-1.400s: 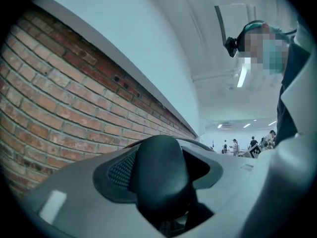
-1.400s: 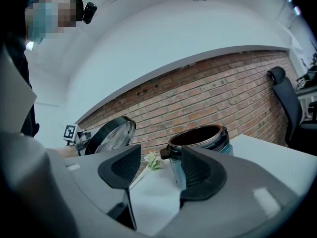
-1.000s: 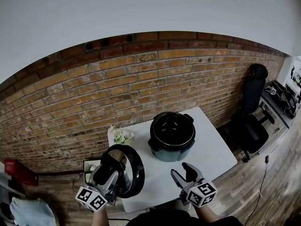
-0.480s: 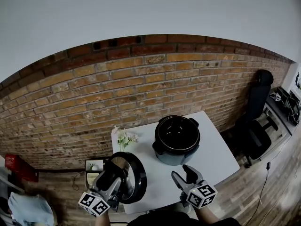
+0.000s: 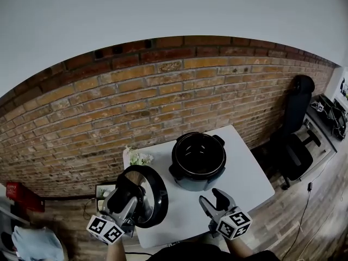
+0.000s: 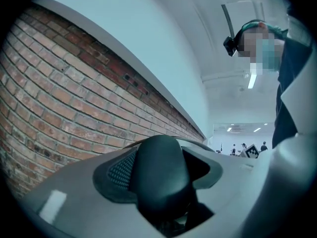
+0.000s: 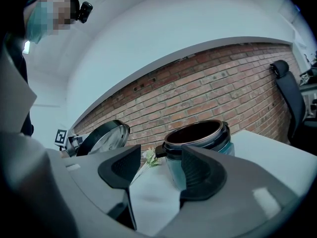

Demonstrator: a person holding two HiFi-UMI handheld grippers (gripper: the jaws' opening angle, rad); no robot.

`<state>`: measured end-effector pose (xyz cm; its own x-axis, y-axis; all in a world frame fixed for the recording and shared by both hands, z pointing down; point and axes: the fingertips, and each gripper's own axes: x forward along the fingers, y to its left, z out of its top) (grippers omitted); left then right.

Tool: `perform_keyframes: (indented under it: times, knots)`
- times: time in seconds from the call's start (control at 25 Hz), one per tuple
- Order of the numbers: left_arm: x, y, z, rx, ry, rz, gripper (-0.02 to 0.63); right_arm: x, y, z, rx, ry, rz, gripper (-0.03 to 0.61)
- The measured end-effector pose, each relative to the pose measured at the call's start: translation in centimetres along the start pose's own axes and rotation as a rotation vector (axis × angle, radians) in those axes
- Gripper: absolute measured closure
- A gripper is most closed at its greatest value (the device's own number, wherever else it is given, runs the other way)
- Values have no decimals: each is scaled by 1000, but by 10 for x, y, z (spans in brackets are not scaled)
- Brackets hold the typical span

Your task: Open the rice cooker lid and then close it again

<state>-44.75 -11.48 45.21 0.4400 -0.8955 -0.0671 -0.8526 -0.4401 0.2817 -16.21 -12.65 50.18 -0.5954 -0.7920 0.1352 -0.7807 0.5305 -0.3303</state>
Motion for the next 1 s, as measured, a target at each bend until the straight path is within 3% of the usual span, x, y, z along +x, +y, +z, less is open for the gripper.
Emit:
perform_keyframes:
  times: [0.4,1.0]
  knots:
    - [80,-36,21,95,1,-52,336,-9,-47,18,12,8,3,330]
    - [217,-96,-2,284,174,-226,334,-9,-123,41,24,51,42,330]
